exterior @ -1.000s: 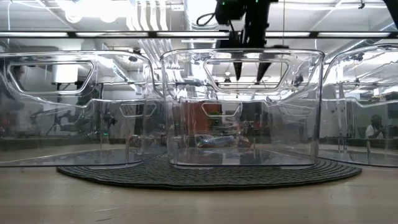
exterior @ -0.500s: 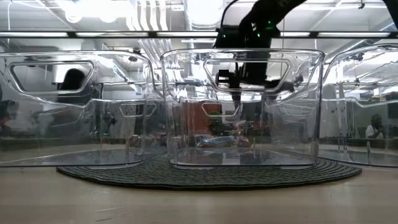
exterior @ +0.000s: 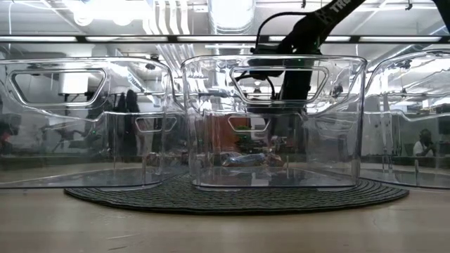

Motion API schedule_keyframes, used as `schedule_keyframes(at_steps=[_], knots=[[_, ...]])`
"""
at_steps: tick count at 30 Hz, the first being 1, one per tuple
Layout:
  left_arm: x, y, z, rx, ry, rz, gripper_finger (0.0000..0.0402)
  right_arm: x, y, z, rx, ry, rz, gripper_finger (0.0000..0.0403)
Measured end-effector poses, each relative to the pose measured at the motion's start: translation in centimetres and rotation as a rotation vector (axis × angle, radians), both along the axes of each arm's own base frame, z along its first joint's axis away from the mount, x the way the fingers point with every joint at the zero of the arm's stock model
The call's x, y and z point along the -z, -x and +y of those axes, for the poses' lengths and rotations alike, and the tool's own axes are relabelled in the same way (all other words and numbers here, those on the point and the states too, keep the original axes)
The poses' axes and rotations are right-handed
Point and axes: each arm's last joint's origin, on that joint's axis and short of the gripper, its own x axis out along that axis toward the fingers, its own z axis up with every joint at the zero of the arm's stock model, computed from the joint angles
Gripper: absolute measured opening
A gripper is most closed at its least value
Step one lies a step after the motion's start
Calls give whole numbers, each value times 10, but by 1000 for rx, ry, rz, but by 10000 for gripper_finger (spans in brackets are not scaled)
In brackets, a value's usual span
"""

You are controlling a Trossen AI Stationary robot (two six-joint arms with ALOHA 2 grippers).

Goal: Pick and place Granola Bars by type
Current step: Put the red granola bar into the left transparent bin

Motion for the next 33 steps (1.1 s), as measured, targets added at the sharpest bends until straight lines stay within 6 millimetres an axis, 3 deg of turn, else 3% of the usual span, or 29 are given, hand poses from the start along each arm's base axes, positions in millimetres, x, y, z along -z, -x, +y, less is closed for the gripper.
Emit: schedule_keyframes(at_steps=[9,17,21,33], knots=[[0,0,0,-6,8,-7,0,21,-3,-4,11,5,-5,260],[0,0,0,-9,14,-9,0,39,-24,-12,-26,-25,47,251],[1,0,0,-13,20,-7,0,36,-33,-15,-37,-31,84,242],[4,3,0,-26,43,26,0,36,-33,-15,-60,-41,130,151]])
